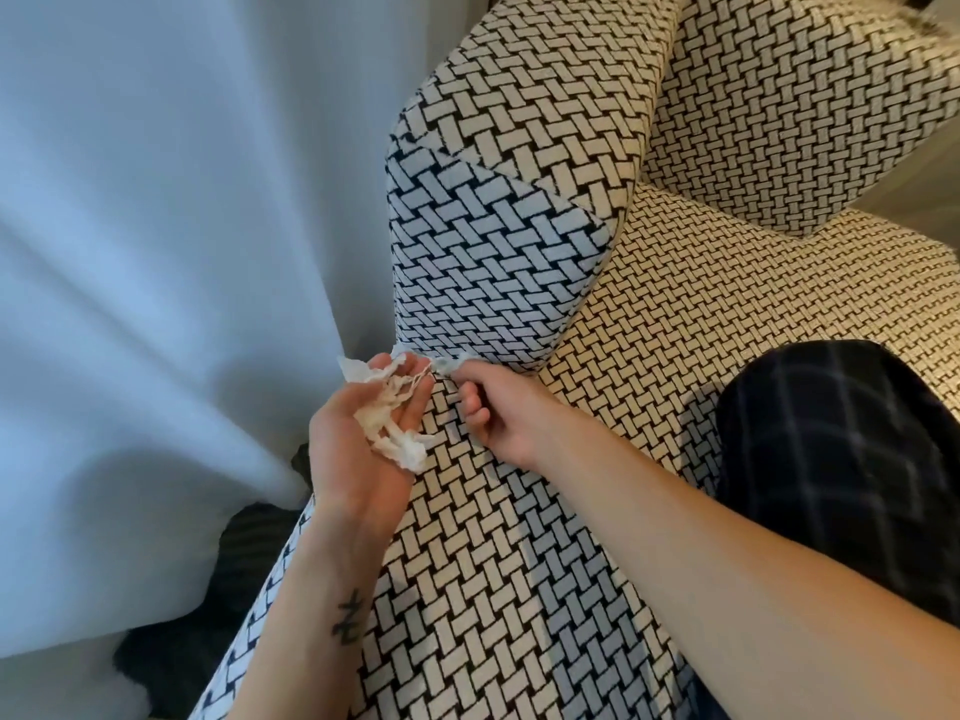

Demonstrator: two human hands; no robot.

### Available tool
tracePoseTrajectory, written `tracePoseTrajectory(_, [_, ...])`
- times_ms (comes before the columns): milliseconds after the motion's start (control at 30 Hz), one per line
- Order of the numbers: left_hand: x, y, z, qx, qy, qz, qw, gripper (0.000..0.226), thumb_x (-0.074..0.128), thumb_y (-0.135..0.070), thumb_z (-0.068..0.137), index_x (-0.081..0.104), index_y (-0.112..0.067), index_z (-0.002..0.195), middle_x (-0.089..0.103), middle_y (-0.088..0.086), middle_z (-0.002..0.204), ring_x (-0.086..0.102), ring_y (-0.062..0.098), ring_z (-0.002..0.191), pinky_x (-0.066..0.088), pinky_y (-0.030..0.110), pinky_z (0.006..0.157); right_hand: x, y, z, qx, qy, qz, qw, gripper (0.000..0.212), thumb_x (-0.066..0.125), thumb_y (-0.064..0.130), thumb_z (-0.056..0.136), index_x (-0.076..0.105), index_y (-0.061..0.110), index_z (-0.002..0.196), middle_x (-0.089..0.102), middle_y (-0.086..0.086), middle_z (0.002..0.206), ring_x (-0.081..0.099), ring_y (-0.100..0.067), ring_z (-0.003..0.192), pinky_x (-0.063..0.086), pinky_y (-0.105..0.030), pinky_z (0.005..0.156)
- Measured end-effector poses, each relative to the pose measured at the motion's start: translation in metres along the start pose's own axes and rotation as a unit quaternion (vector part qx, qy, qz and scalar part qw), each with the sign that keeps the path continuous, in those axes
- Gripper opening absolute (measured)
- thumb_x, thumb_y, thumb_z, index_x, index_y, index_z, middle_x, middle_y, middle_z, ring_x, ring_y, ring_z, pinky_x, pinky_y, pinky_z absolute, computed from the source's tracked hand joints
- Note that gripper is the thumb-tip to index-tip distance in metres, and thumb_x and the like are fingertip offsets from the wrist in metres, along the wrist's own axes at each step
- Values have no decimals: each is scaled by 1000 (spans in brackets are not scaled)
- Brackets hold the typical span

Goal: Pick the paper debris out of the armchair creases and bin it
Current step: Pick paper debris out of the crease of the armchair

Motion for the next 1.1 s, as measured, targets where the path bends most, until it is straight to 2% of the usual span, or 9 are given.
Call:
tracePoseTrajectory(100, [-1,0,2,11,-8,6,1000,30,42,-2,95,62,-7,117,71,12,125,70,25,114,53,35,84,3,0,-1,0,-4,59,998,14,65,12,97,69,3,107,60,2,56,51,-5,46,43,-12,40])
tracePoseTrajectory(167, [1,1,1,10,-9,25,1000,29,42,-3,96,63,-9,116,73,10,120,72,23,109,52,36,82,7,-1,0,5,-36,82,996,10,64,9,97,70,2,99,60,2,53,51,-5,44,44,-12,40])
tracePoseTrajectory(267, [2,2,-1,10,-19,36,999,29,42,-3,95,65,-6,113,75,10,116,75,22,100,52,36,92,10,-2,3,0,-95,102,990,9,66,7,94,71,1,89,61,1,50,51,-6,38,44,-13,38])
tracePoseTrajectory(433, [2,4,-1,-1,-10,37,999,30,42,-4,94,67,-6,111,74,13,118,73,25,107,48,39,107,9,-6,0,-28,-133,130,982,18,70,7,92,68,2,76,61,0,48,52,-7,34,48,-15,39])
tracePoseTrajectory(533, [3,4,-1,-2,-7,30,1000,32,41,-4,94,66,-3,113,71,17,123,70,28,113,45,41,111,11,-6,-3,-30,-143,138,980,21,71,9,92,67,3,73,60,0,47,52,-7,32,46,-15,36])
tracePoseTrajectory(667, [3,4,0,-6,-3,5,1000,28,42,-1,95,66,-1,109,72,19,120,71,29,111,47,41,110,11,-4,-7,-29,-132,146,980,16,71,10,94,70,0,81,63,-2,51,56,-7,36,51,-18,39])
tracePoseTrajectory(900, [2,3,-2,-5,-8,11,1000,29,41,-2,95,65,-3,112,72,16,122,70,28,112,47,42,108,3,-2,-17,-53,-133,36,989,20,75,16,90,68,6,75,62,0,50,55,-8,37,50,-18,41])
tracePoseTrajectory(967, [1,3,-3,-8,-11,21,1000,29,40,-4,97,64,-7,112,71,13,124,71,26,111,48,43,102,-1,-6,-26,-86,-115,-24,989,20,74,20,92,70,6,78,63,0,52,57,-9,40,51,-20,43])
tracePoseTrajectory(1100, [0,2,-2,6,-12,-25,1000,29,38,0,96,59,-2,116,70,19,124,68,31,116,46,43,110,-11,-17,-46,-164,-42,-189,967,11,67,21,98,73,12,97,64,-3,60,58,-14,48,50,-25,46])
Point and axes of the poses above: each hand's wrist, its own z-axis towards the middle knuckle, its own x-axis out of the palm, y = z × x, the point moved 4 cm from there along z, towards the middle knuckle
